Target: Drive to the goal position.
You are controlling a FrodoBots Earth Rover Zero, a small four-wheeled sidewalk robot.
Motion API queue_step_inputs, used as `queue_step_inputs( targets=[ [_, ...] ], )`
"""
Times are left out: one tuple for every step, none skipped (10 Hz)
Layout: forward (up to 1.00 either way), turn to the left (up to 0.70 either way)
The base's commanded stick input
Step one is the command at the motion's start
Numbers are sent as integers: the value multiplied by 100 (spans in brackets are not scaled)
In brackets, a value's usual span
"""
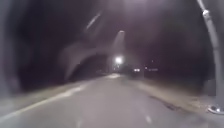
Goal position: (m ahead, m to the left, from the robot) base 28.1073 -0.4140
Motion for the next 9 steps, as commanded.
queue_step_inputs(
  targets=[
    [100,0],
    [100,0],
    [100,0],
    [100,0],
    [100,0],
    [100,0],
    [100,0],
    [100,0],
    [100,0]
  ],
)
